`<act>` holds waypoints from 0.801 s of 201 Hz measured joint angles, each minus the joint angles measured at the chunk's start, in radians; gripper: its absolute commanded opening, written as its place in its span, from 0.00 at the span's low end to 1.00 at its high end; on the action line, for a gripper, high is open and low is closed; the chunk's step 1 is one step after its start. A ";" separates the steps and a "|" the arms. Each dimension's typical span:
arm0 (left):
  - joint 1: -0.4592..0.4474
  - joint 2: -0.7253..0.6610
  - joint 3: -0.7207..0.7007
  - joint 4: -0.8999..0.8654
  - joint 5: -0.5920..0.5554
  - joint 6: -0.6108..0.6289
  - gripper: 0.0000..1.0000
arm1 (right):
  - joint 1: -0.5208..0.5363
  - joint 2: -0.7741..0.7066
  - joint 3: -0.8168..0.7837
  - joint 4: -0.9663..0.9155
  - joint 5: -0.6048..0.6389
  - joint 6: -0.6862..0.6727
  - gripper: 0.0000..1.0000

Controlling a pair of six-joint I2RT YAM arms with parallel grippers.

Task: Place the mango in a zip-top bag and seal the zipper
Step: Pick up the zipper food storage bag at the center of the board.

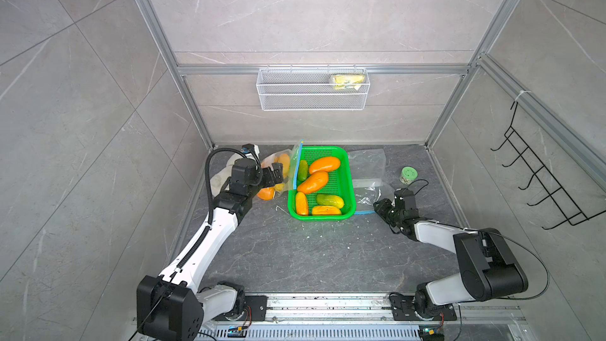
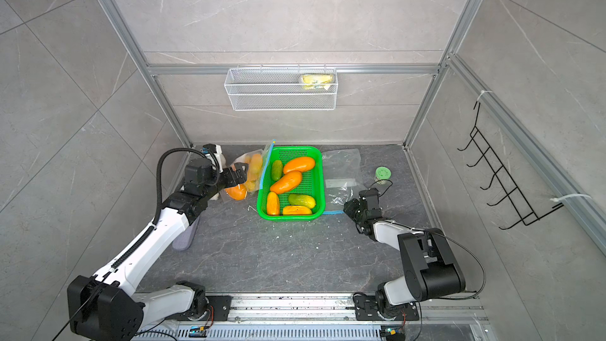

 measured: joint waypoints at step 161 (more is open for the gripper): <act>-0.344 0.287 0.346 -0.013 0.242 0.402 1.00 | -0.023 -0.148 0.154 -0.142 0.069 -0.163 0.00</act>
